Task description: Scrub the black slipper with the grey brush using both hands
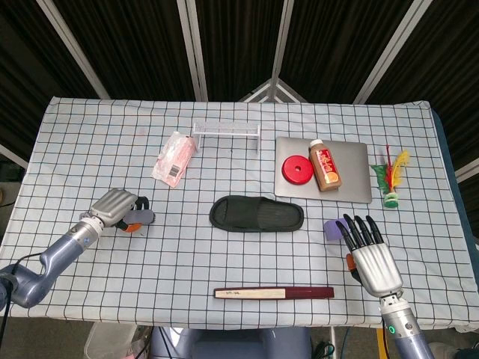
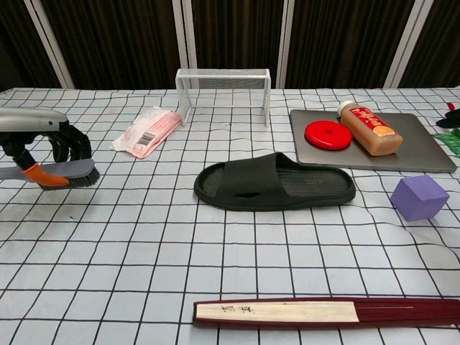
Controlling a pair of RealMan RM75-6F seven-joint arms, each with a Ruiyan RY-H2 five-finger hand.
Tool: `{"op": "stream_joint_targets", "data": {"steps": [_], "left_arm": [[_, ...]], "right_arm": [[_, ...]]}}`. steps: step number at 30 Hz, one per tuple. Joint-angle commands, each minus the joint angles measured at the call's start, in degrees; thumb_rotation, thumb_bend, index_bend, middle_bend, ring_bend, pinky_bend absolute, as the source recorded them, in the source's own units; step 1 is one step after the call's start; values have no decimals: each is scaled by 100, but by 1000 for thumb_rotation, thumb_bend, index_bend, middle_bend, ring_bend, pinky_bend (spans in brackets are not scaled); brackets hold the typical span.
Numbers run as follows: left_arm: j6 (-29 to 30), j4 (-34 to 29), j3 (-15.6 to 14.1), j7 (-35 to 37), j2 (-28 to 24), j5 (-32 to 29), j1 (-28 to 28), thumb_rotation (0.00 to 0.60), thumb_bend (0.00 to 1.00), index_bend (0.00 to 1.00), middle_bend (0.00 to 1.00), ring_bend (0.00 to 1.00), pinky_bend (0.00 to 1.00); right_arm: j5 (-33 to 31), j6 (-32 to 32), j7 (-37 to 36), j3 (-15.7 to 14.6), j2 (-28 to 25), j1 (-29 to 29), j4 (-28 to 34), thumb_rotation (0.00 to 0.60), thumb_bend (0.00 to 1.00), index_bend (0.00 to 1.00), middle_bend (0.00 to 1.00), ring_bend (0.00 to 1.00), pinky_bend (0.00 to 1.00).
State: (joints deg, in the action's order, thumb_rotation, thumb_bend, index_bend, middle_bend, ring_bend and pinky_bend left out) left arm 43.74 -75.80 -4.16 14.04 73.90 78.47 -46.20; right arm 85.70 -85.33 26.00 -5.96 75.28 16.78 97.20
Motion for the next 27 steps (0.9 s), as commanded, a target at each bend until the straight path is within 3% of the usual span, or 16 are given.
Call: {"op": "stream_joint_targets", "data": {"steps": [1,8,12,18,21,27], "left_arm": [[122,490,-68,384,399,472,59,600,594,587,585,429,318],[-19,894,-122,825,862,937,-144,600,550,521,539,380,310],[13,881,-128,967,923,1087,-203,600,348,371,390,290,295],[277,566,-203,1474,650,1309,-161,600,181,149,141,126,280],[602,262,-320,2008,249,1529,-88,600,110,89,80,78,260],[2400,-436,-487,2201,-863,2014,633,600,91,26,34,38,194]], "right_arm": [[-17,55,-25,37,14,-16,-25,600,639,0,0,0,0],[-24,262,-77,128,76,2,-104,600,640,0,0,0,0],[-18,327,-49,177,74,-3,-117,600,640,0,0,0,0],[15,302,-42,222,21,-82,-101,600,640,0,0,0,0],[78,237,-37,207,-28,-154,-67,600,640,0,0,0,0],[193,26,-86,237,-162,-346,17,600,629,0,0,0,0]]}}
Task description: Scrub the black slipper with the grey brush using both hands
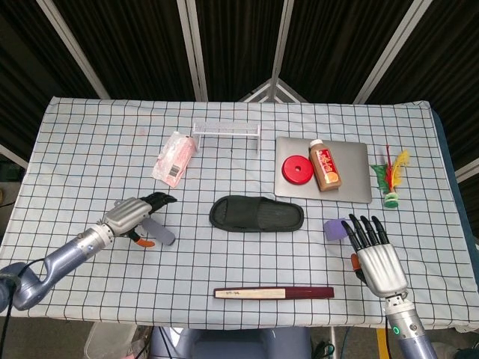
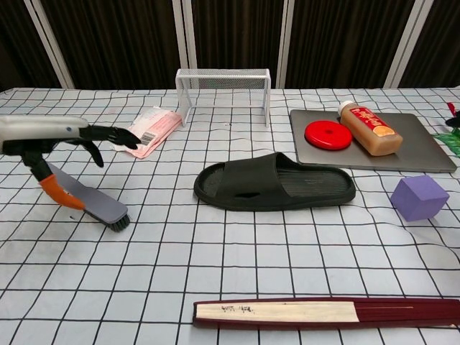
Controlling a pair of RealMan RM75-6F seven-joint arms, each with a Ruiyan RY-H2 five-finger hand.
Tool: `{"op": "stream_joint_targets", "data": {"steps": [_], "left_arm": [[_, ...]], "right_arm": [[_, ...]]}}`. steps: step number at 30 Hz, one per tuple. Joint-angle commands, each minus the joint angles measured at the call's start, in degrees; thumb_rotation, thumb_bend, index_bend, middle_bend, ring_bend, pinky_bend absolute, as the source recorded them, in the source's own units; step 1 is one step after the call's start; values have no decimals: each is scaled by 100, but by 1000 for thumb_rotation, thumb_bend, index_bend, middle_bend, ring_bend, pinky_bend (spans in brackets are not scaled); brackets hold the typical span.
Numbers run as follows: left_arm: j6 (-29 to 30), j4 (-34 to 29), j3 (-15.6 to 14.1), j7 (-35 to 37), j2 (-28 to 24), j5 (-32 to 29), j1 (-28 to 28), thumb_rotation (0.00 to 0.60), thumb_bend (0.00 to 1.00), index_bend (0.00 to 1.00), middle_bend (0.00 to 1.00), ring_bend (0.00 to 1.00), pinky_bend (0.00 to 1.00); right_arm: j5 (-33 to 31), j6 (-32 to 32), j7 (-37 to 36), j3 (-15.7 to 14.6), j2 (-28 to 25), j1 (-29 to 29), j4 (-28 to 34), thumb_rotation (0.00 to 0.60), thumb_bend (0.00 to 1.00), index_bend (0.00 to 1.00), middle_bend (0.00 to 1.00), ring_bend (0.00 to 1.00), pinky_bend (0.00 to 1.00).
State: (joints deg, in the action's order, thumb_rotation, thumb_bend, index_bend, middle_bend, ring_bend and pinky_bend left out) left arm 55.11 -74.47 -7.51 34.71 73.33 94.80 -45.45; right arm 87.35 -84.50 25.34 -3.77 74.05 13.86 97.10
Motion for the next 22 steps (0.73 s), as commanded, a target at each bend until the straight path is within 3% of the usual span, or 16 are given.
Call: {"op": "stream_joint_targets", "data": {"steps": [1,5,8,10,15,22], "left_arm": [[1720,-740,-207,153,-1011,445,816,600,91,22,32,34,179],[3122,-842,-448,-172,-1368,445,1916,600,90,2,7,1,85],[4339,-1037,-496,-1644,-1306,-280,3322,600,85,0,0,0,46],[4968,-1153,-528,-1872,-1006,-173,3860,600,81,0,0,0,45],[5270,-993,-437,-2774,-700,203,4178,600,74,0,0,0,44],[4695,-1121,-377,-2927,-768,56,4122,600,74,0,0,0,42]], "right_arm": [[33,-113,-34,32,-65,-102,35,600,618,0,0,0,0],[-119,-285,-258,120,-141,-299,38,600,567,0,0,0,0],[-501,-455,-508,271,-253,-528,-100,600,546,0,0,0,0],[-735,-520,-712,374,-291,-657,-230,600,541,0,0,0,0],[-695,-490,-1003,453,-410,-714,-287,600,533,0,0,0,0],[-553,-488,-984,414,-462,-787,-212,600,517,0,0,0,0]]}}
